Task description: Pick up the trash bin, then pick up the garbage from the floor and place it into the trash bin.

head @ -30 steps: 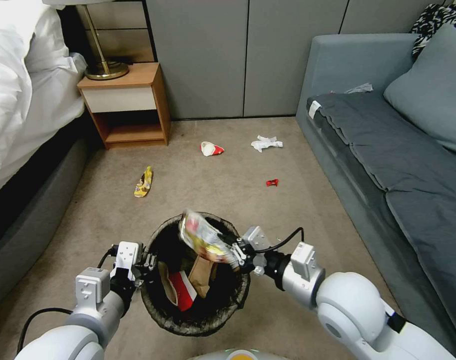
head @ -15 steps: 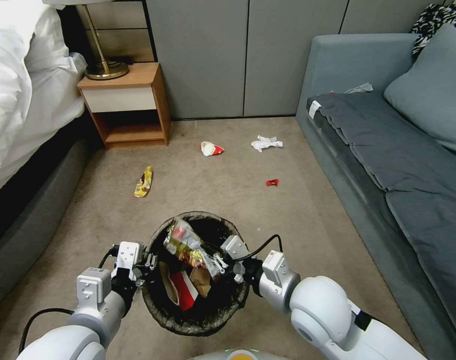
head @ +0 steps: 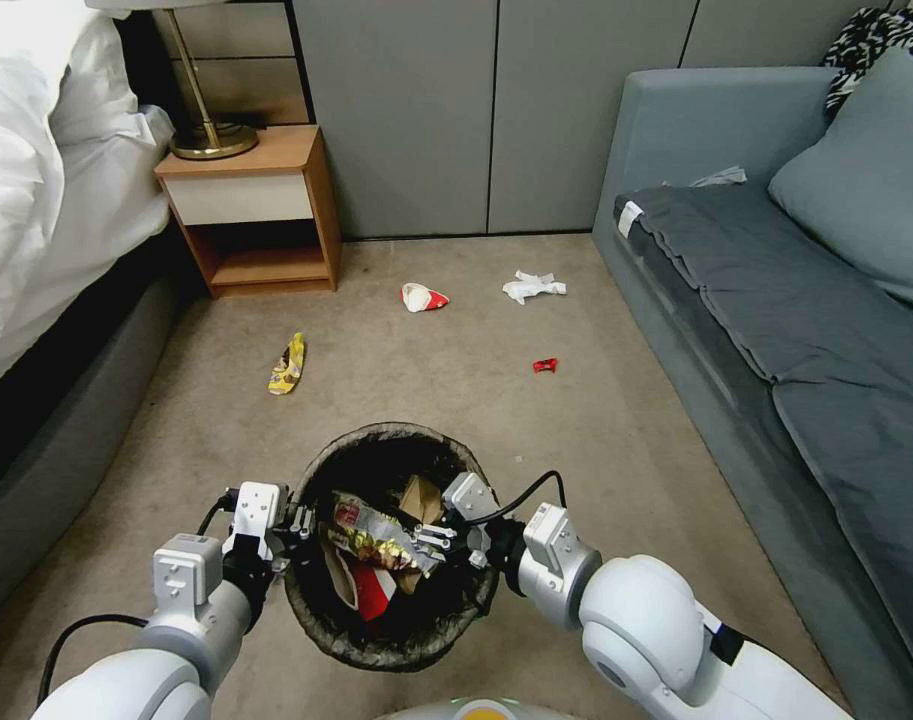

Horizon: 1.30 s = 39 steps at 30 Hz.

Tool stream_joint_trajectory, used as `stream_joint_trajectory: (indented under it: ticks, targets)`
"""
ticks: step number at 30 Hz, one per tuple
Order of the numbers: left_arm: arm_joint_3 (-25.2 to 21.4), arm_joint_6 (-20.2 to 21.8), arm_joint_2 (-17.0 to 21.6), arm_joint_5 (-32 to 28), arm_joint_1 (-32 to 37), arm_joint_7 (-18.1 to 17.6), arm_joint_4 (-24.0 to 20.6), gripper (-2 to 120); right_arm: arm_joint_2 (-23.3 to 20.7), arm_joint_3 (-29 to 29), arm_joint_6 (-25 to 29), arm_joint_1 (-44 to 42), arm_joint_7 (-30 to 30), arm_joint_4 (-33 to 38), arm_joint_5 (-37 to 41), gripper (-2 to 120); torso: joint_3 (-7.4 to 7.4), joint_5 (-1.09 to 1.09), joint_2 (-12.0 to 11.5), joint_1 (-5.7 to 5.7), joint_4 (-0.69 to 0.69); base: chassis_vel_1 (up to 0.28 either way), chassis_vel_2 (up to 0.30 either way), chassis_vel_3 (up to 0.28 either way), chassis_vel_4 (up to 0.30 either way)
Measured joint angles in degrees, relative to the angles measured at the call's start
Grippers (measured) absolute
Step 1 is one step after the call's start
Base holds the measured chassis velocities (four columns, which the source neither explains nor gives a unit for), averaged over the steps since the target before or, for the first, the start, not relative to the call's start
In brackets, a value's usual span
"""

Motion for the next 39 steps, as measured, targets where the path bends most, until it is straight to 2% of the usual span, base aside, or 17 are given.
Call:
stream_joint_trajectory:
  ticks: [2, 4, 5, 7, 11, 13, 14, 16, 17, 20, 21, 23, 24, 28, 35, 39]
  targets:
    - [-0.1, 0.0, 0.1, -0.1, 0.0, 0.0, 0.0, 1, -0.3, 1.2, 0.0, -0.9, 0.2, 1.4, 0.4, 91, 0.00, 0.00, 0.0, 0.00, 0.00, 0.000, 0.000, 0.000, 0.000]
    - [-0.1, 0.0, 0.1, -0.1, 0.0, 0.0, 0.0, 1, -0.4, 1.6, 0.0, -1.1, 0.3, 1.8, 0.6, 93, 0.00, 0.00, 0.0, 0.00, 0.00, 0.000, 0.000, 0.000, 0.000]
    - [-0.1, 0.0, 0.1, -0.1, 0.1, 0.0, 0.0, 1, -0.7, 2.7, 0.1, -1.9, 0.8, 3.0, 1.4, 98, 0.00, 0.01, 0.0, 0.00, 0.00, 0.000, 0.000, 0.000, 0.000]
    - [-0.1, 0.0, 0.1, -0.2, 0.1, 0.0, 0.0, 1, -1.1, 4.0, 0.6, -2.7, 1.6, 4.3, 2.1, 99, 0.00, 0.00, 0.0, -0.01, 0.00, 0.000, 0.000, 0.000, 0.000]
    - [-0.2, 0.0, 0.2, -0.3, 0.1, 0.0, 0.0, 1, -1.5, 7.1, 4.8, -5.7, 5.1, 7.1, 3.6, 100, 0.00, 0.00, 0.0, 0.00, 0.01, 0.000, 0.000, 0.000, 0.000]
    - [-0.3, 0.0, 0.1, -0.4, 0.1, 0.0, 0.0, 1, -0.9, 10.7, 9.3, -9.3, 7.0, 8.8, 3.3, 100, 0.00, 0.01, 0.0, 0.00, -0.01, 0.000, 0.000, 0.000, 0.000]
    - [-0.3, 0.0, 0.1, -0.4, 0.1, 0.0, 0.0, 1, -0.9, 10.7, 9.3, -9.3, 7.0, 8.8, 3.3, 100, 0.00, 0.01, 0.0, 0.00, -0.01, 0.000, 0.000, 0.000, 0.000]
    - [-0.6, 0.0, 0.1, -0.6, 0.1, 0.0, 0.0, 1, 0.6, 15.6, 12.9, -13.3, 7.5, 10.1, 1.8, 100, 0.00, 0.00, 0.0, 0.00, -0.01, 0.000, 0.000, 0.000, 0.000]
    - [-0.6, 0.0, 0.1, -0.6, 0.1, 0.0, 0.0, 1, 0.6, 15.6, 12.9, -13.3, 7.5, 10.1, 1.8, 100, 0.00, 0.00, 0.0, 0.00, -0.01, 0.000, 0.000, 0.000, 0.000]
    - [-0.8, 0.0, -0.1, -0.7, 0.1, 0.0, 0.0, 1, 3.9, 22.4, 17.3, -18.1, 8.2, 11.0, -2.9, 100, 0.00, -0.01, 0.0, 0.00, -0.01, 0.000, 0.000, 0.000, 0.000]
    - [-0.8, 0.0, -0.1, -0.7, 0.1, 0.0, 0.0, 1, 3.9, 22.4, 17.3, -18.1, 8.2, 11.0, -2.9, 100, 0.00, -0.01, 0.0, 0.00, -0.01, 0.000, 0.000, 0.000, 0.000]
    - [-0.8, 0.0, -0.3, -0.7, 0.0, 0.0, 0.0, 1, 6.3, 26.8, 20.0, -20.7, 9.3, 10.5, -5.8, 100, 0.00, 0.00, 0.0, 0.00, 0.00, 0.000, 0.000, 0.000, 0.000]
    - [-0.8, 0.0, -0.3, -0.7, 0.0, 0.0, 0.0, 1, 6.3, 26.8, 20.0, -20.7, 9.3, 10.5, -5.8, 100, 0.00, 0.00, 0.0, 0.00, 0.00, 0.000, 0.000, 0.000, 0.000]
    - [-0.8, -0.1, -0.7, -0.6, -0.4, 0.0, 0.0, 1, 12.0, 34.5, 21.9, -25.5, 10.0, 8.9, -9.5, 100, 0.00, 0.01, 0.0, 0.00, -0.01, 0.000, 0.000, 0.000, 0.000]
    - [-1.0, -0.4, -1.4, 0.0, -0.7, 0.4, 0.0, 1, 16.8, 38.1, 24.4, -31.2, 10.1, 7.3, -12.0, 100, 0.00, 0.00, 0.0, 0.00, 0.00, 0.000, 0.000, 0.000, 0.000]
    - [-1.0, -0.5, -1.9, 0.6, -0.7, 0.6, 0.0, 1, 17.9, 38.3, 24.8, -32.5, 10.5, 7.0, -12.6, 100, 0.00, 0.00, 0.0, 0.00, 0.00, 0.000, 0.000, 0.000, 0.000]
